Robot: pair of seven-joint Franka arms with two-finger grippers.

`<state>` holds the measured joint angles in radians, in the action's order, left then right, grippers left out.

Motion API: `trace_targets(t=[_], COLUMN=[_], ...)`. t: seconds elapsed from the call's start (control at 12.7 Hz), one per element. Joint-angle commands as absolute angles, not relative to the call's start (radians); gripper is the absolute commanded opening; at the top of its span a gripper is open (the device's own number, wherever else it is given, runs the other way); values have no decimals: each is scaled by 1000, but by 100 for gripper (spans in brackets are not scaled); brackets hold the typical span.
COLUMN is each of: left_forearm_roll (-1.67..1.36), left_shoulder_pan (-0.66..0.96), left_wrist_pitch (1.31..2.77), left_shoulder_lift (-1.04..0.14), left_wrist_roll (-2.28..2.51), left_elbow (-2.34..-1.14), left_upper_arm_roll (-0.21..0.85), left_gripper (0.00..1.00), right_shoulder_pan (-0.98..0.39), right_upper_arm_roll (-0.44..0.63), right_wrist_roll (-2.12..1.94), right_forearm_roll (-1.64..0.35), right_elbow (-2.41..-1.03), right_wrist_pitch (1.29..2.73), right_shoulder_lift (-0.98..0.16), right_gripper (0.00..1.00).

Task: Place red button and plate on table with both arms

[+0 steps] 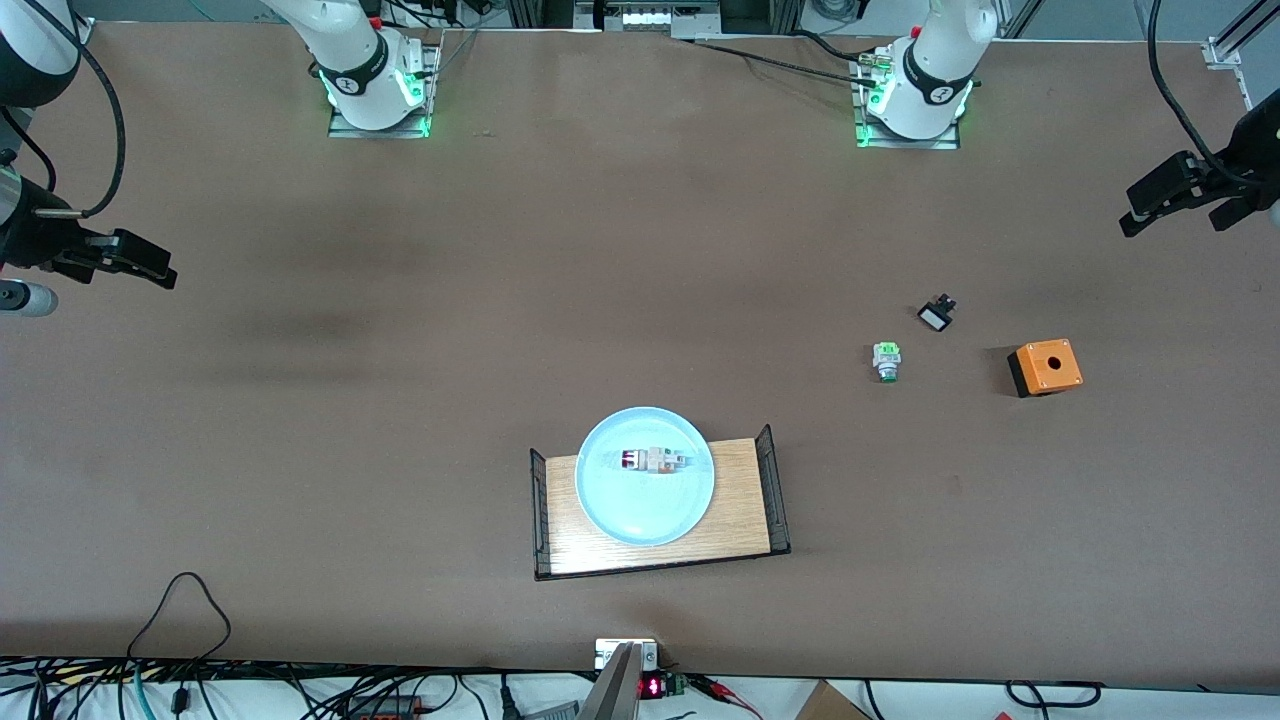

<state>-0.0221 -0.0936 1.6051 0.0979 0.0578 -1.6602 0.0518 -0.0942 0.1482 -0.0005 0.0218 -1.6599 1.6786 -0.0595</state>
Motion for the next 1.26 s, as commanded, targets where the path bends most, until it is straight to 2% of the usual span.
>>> trace_targets(t=[0.0, 0.71, 1.18], left_forearm_roll=[-18, -11, -21], left_shoulder_pan=[-100, -89, -68], left_wrist_pitch=[1592, 1571, 1566], left_shoulder_lift=[89, 69, -35], left_wrist_roll=[37, 29, 233], left_elbow=[-1637, -1658, -1593], left_upper_arm_roll=[63, 69, 90], left_gripper=[100, 100, 100], right_shoulder_pan=[-100, -100, -97], right_upper_arm_roll=[150, 150, 150], right_wrist_roll=[-15, -17, -15], right_forearm_roll=[26, 26, 26], right_elbow=[-1644, -1644, -1644], right_wrist_pitch=[1660, 1660, 1660], right_shoulder_lift=[-57, -57, -57], right_gripper=[100, 100, 100])
